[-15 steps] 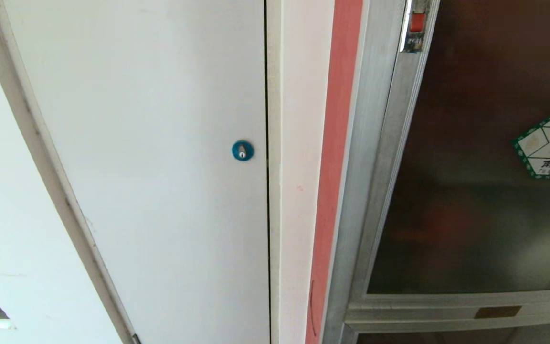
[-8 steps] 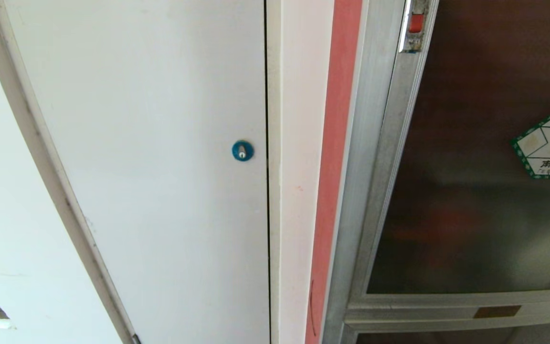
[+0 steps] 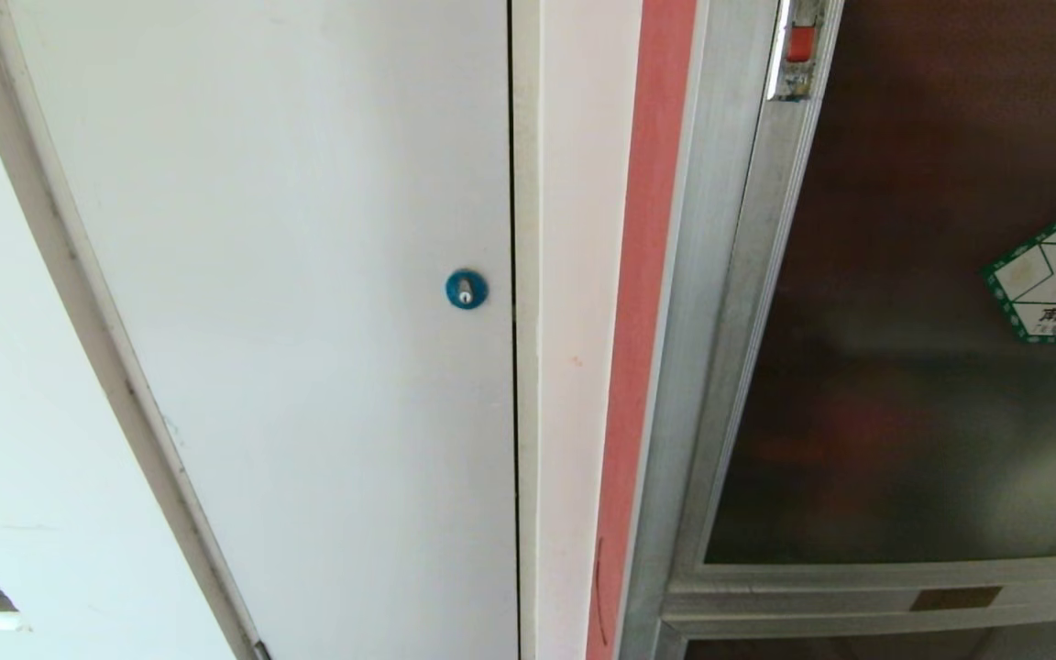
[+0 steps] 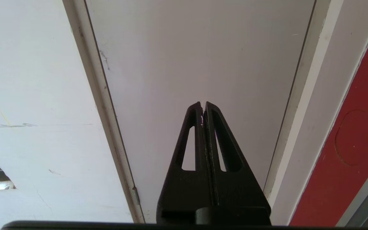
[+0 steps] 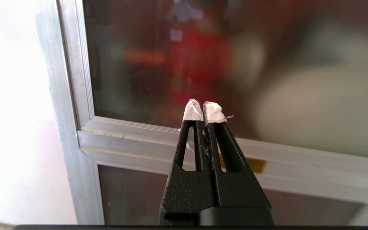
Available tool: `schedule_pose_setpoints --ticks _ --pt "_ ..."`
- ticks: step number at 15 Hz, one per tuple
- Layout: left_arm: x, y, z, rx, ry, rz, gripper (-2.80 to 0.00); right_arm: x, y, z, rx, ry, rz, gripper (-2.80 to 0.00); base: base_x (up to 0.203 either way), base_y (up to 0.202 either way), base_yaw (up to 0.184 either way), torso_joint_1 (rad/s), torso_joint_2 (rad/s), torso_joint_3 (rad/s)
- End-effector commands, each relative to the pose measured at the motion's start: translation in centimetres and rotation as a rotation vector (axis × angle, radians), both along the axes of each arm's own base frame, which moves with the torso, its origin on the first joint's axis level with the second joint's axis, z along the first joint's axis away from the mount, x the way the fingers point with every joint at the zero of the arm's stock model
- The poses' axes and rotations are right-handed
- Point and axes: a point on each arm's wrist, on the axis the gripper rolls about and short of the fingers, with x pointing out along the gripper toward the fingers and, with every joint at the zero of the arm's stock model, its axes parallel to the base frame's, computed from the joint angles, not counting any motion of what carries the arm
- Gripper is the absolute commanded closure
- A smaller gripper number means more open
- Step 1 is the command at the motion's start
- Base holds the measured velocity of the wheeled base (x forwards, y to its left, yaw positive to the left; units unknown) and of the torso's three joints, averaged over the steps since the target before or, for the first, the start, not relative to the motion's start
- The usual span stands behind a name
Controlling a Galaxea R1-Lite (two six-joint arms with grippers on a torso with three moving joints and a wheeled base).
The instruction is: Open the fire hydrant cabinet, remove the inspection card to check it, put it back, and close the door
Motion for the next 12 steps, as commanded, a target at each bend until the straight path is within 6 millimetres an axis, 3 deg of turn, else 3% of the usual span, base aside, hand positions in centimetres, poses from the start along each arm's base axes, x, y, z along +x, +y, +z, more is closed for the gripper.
schedule_pose_setpoints --ticks 1,5,12 --pt "0.2 0.0 -0.7 0.001 0.024 0.000 0.00 0.8 0.0 -2.3 -0.006 -0.004 0.009 0.00 0.000 0.000 0.000 0.000 0.00 0.000" --pt "0.2 0.0 -0.7 0.001 0.025 0.000 0.00 1.1 0.0 -3.8 -0.024 0.106 -0.027 0.00 0.000 0.000 0.000 0.000 0.00 0.000" --pt "0.2 0.0 -0.7 0.001 0.025 0.000 0.00 1.1 -0.1 -4.0 0.068 0.133 -0.035 0.00 0.000 0.000 0.000 0.000 0.00 0.000"
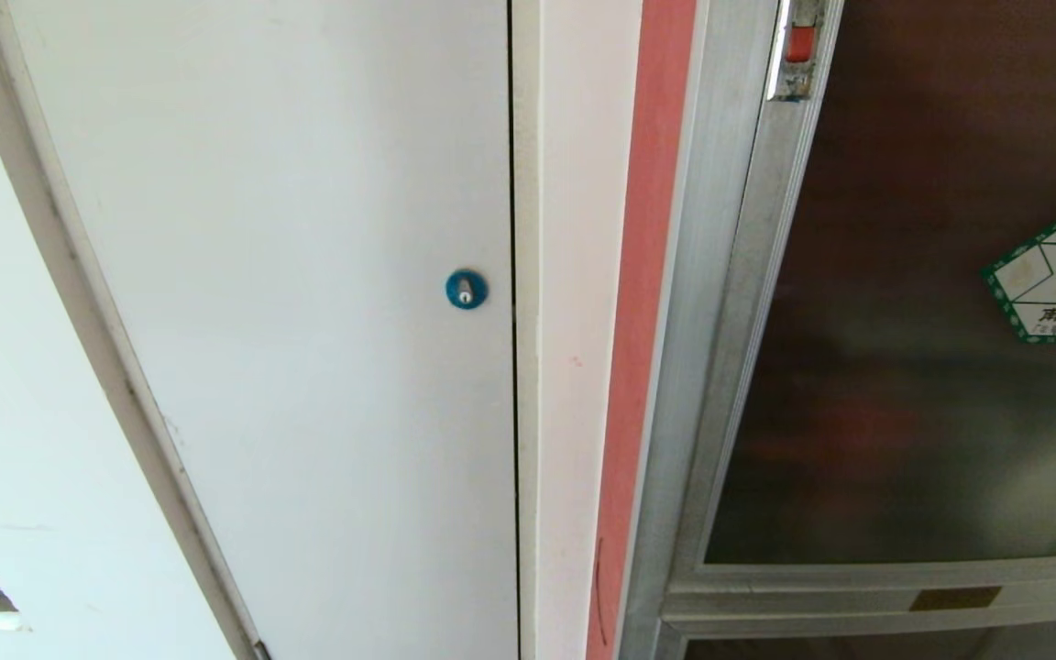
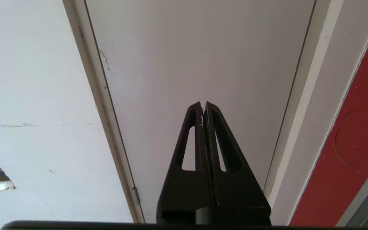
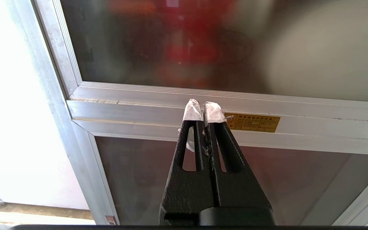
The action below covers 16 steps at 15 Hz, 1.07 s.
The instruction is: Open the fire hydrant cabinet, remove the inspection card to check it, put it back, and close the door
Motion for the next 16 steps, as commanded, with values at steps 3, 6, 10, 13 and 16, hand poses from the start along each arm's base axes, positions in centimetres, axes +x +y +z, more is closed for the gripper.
schedule_pose_setpoints --ticks 3,6,10,13,16 --pt "0.20 0.00 -0.67 0.000 0.025 0.000 0.00 0.00 0.00 0.01 0.001 0.000 0.001 0.00 0.000 0.000 0.000 0.000 0.00 0.000" --pt "0.20 0.00 -0.67 0.000 0.025 0.000 0.00 0.00 0.00 0.01 0.001 0.000 0.001 0.00 0.000 0.000 0.000 0.000 0.00 0.000" --pt "0.20 0.00 -0.67 0.000 0.025 0.000 0.00 0.00 0.00 0.01 0.001 0.000 0.001 0.00 0.000 0.000 0.000 0.000 0.00 0.000" --pt "0.20 0.00 -0.67 0.000 0.025 0.000 0.00 0.01 0.00 0.00 0.001 0.000 0.001 0.00 0.000 0.000 0.000 0.000 0.00 0.000" --pt "0.20 0.00 -0.67 0.000 0.025 0.000 0.00 0.01 0.00 -0.03 -0.001 0.001 0.001 0.00 0.000 0.000 0.000 0.000 0.00 0.000"
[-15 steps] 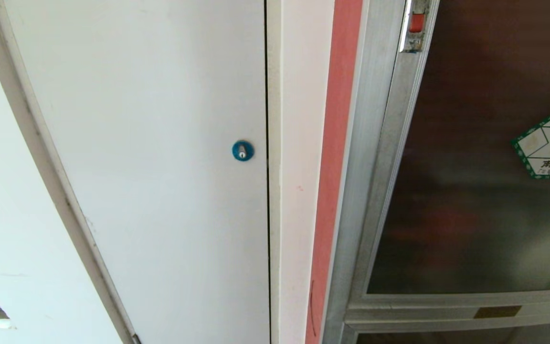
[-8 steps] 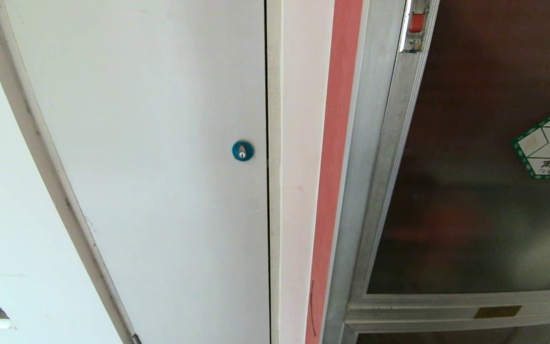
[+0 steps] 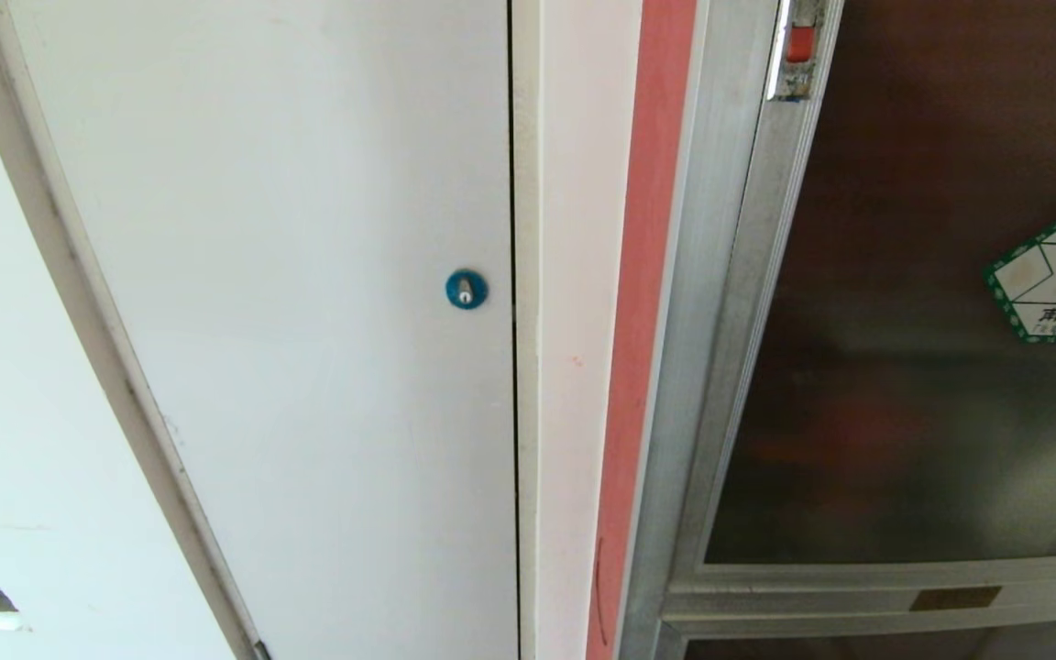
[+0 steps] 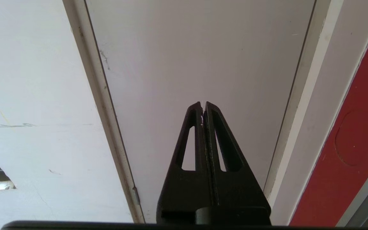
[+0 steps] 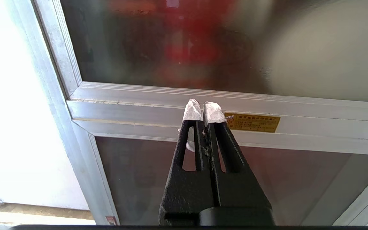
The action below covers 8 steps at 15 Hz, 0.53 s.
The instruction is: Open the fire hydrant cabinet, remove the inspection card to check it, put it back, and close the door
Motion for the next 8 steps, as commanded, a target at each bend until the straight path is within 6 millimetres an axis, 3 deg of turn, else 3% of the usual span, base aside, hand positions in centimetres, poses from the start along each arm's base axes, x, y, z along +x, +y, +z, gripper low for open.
schedule_pose_setpoints --ticks 1,8 --pt "0.20 0.00 -0.67 0.000 0.025 0.000 0.00 0.00 0.00 0.03 0.001 0.000 0.001 0.00 0.000 0.000 0.000 0.000 0.00 0.000" --pt "0.20 0.00 -0.67 0.000 0.025 0.000 0.00 0.01 0.00 -0.01 0.002 0.001 -0.001 0.00 0.000 0.000 0.000 0.000 0.00 0.000"
